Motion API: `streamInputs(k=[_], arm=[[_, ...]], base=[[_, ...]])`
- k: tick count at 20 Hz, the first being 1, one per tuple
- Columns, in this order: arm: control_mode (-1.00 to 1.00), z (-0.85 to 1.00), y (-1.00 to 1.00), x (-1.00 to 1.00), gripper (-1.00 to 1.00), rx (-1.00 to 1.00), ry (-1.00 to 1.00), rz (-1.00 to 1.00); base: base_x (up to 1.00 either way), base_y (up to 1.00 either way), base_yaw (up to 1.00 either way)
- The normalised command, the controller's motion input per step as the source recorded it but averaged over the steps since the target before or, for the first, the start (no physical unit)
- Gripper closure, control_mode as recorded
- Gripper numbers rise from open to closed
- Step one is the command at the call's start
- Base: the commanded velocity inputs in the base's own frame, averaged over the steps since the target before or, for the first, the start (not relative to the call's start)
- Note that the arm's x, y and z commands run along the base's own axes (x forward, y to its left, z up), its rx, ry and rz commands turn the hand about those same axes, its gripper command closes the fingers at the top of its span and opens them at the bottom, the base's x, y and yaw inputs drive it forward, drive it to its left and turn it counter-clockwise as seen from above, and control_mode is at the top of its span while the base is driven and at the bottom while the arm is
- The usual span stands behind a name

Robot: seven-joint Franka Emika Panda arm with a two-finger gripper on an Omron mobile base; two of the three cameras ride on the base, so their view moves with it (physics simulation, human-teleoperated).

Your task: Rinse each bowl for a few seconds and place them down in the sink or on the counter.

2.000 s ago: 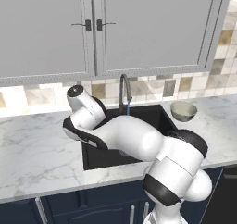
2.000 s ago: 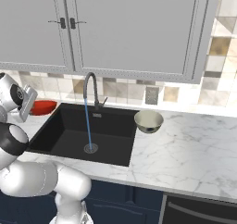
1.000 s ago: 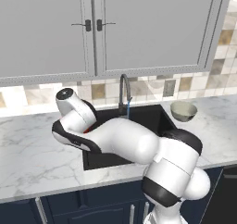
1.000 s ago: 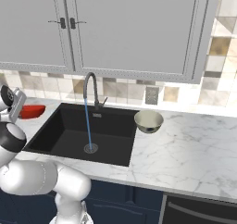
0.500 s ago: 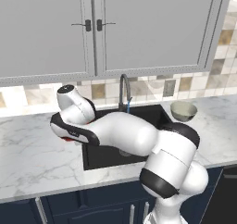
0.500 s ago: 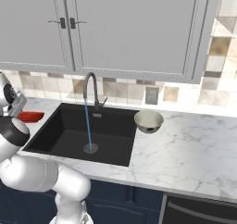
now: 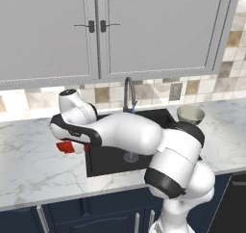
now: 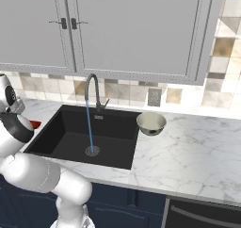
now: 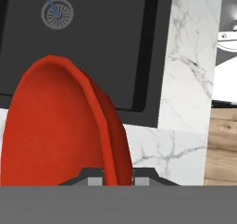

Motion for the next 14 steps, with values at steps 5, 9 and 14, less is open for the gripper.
streamInputs(k=[5, 9, 14], arm=[[-1.00, -0.15, 0.12, -0.12, 1.00, 0.03, 0.11, 0.00], [-1.00, -0.24, 0.16, -0.13, 1.00, 0.02, 0.10, 0.00], [-1.00, -0.20, 0.20, -0.09, 1.00, 0.00, 0.05, 0.00]], base=[[0.00, 0.00, 0.00], [0.00, 0.00, 0.00], [0.00, 0.00, 0.00]])
